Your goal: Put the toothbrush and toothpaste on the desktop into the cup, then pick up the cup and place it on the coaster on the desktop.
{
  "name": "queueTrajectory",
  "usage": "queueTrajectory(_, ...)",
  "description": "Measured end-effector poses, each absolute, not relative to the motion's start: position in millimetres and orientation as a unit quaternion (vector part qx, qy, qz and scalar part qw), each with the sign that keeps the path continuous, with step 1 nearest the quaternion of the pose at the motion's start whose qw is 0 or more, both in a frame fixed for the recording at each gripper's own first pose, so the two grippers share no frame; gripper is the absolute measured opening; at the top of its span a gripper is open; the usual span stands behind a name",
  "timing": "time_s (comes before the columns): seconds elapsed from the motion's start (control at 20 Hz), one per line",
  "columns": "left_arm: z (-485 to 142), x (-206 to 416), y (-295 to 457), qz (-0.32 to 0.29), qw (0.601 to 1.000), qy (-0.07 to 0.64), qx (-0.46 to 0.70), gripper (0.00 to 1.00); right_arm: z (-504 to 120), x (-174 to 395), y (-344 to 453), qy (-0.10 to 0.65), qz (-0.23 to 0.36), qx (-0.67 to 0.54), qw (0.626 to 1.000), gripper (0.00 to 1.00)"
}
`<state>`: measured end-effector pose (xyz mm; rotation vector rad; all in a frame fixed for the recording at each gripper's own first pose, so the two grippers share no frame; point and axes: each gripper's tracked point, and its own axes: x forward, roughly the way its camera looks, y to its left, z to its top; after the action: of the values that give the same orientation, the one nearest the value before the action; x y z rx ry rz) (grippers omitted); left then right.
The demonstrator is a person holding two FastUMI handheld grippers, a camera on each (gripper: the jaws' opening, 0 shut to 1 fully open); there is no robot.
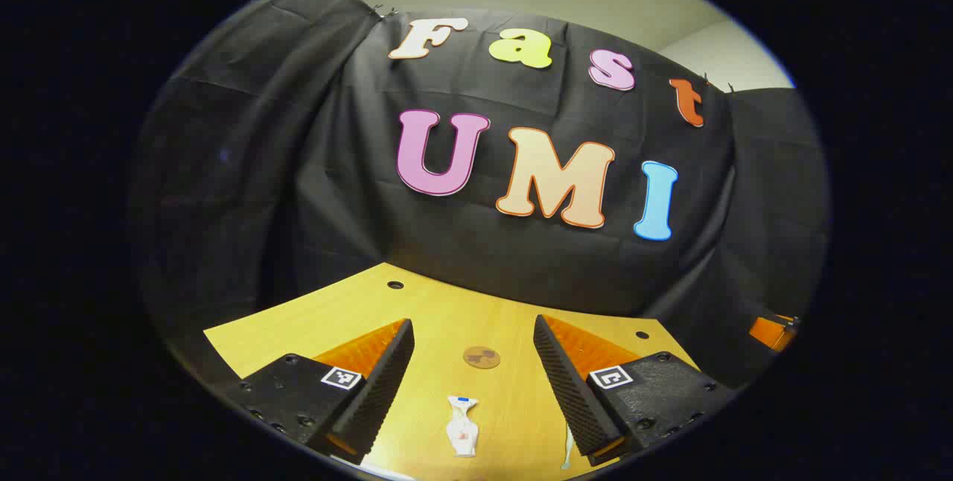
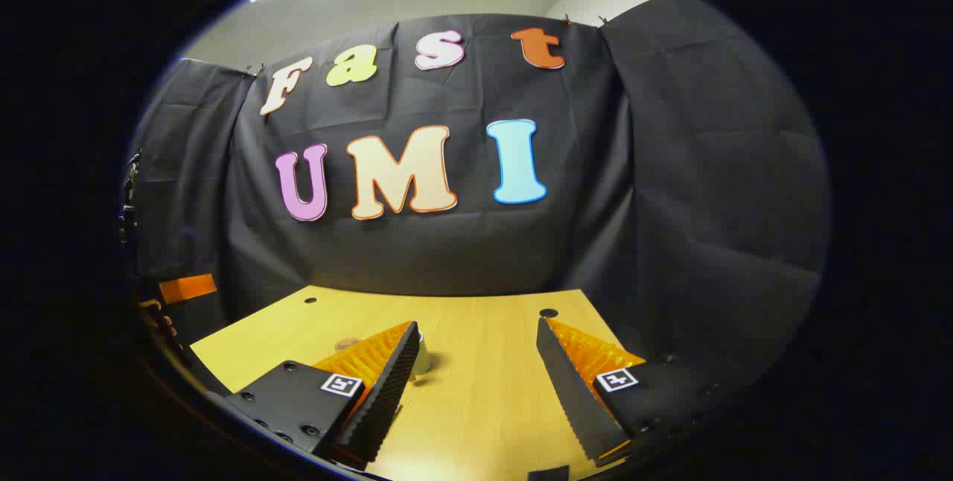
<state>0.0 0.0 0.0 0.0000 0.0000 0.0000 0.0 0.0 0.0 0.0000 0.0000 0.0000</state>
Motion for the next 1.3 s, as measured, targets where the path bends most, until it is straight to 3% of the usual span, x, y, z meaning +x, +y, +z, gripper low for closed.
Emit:
queueTrajectory(0.7, -39.5, 51.9, 45.1, -0.114, 0.989, 0.091, -0.002, 0.95, -72.8, 13.4, 122.9, 0.085, -0.04, 0.004, 0.996, 0.98)
queueTrajectory(0.75, -43.7, 54.2, 44.8, -0.12, 0.988, 0.094, -0.003, 0.95, -75.6, 12.8, 125.0, 0.088, -0.043, 0.003, 0.995, 0.94)
queueTrajectory(0.8, -47.0, 57.4, 44.4, -0.123, 0.987, 0.099, -0.004, 0.95, -79.9, 13.7, 127.8, 0.093, -0.045, 0.004, 0.995, 0.98)
queueTrajectory(1.25, -87.5, 70.0, 60.5, -0.121, 0.98, 0.16, -0.001, 0.95, -146.1, 34.9, 132.3, 0.226, -0.037, 0.004, 0.973, 0.95)
queueTrajectory(1.3, -92.1, 71.0, 63.3, -0.118, 0.979, 0.166, -0.001, 0.95, -154.2, 36.9, 133.8, 0.242, -0.03, -0.004, 0.97, 0.98)
